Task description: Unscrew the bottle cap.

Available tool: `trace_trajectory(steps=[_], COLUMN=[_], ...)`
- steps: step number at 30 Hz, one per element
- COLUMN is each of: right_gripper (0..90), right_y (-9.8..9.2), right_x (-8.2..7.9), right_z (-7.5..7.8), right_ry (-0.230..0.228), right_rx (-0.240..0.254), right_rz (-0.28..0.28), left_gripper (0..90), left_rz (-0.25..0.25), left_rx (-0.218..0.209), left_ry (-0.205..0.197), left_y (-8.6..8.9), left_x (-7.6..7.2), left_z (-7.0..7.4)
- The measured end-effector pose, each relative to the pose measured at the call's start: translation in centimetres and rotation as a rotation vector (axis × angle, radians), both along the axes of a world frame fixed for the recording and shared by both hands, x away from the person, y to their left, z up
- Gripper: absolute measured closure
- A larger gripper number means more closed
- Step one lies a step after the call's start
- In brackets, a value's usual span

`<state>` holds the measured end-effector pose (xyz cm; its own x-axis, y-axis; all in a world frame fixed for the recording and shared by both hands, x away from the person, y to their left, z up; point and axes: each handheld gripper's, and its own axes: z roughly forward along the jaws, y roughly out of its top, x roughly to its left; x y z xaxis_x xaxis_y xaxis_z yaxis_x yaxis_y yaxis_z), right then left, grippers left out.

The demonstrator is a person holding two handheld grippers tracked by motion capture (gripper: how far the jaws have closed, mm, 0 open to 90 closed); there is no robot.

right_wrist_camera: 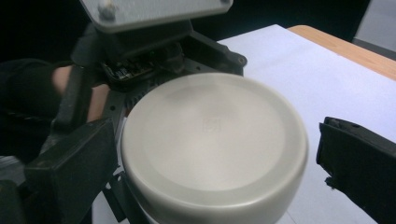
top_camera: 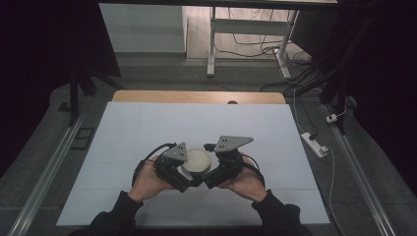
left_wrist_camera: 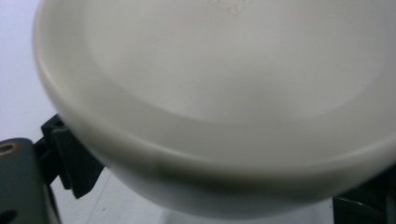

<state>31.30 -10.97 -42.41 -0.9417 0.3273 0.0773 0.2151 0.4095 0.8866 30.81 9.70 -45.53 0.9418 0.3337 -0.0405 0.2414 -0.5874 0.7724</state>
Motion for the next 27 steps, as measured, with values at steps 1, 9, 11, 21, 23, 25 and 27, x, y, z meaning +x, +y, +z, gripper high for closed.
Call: trace_trajectory(steps=[1,9,11,21,23,25,27], right_gripper=[0.0,6.5,6.7,6.9,6.9,6.9,6.9], right_y=[0.1,0.4,0.4,-0.3,-0.4,-0.6,-0.8], right_x=[-0.1,-0.5,-0.7,-0.4,-0.2,-0.2,-0.1], right_z=[-0.1,-0.5,-0.5,0.1,0.2,0.2,0.1], right_ry=[-0.006,-0.033,-0.052,0.003,0.014,0.028,0.043], right_rx=[0.0,0.035,0.039,0.055,0.058,0.061,0.071], right_rz=[-0.01,-0.029,-0.028,0.145,0.198,0.258,0.321], left_gripper=[7.6,7.6,7.6,7.6,7.6,7.6,7.6], left_rz=[0.008,0.02,0.003,-0.179,-0.2,-0.266,-0.316], left_rx=[0.0,0.004,-0.002,-0.046,-0.045,-0.044,-0.046], left_ry=[0.001,-0.01,-0.007,0.025,0.026,0.028,0.027], left_y=[0.0,-0.4,-0.3,0.1,0.1,-0.1,-0.2], left_x=[0.0,-0.4,-0.4,-0.5,-0.5,-0.8,-1.0], left_z=[0.0,0.4,0.5,0.6,0.6,0.7,0.7])
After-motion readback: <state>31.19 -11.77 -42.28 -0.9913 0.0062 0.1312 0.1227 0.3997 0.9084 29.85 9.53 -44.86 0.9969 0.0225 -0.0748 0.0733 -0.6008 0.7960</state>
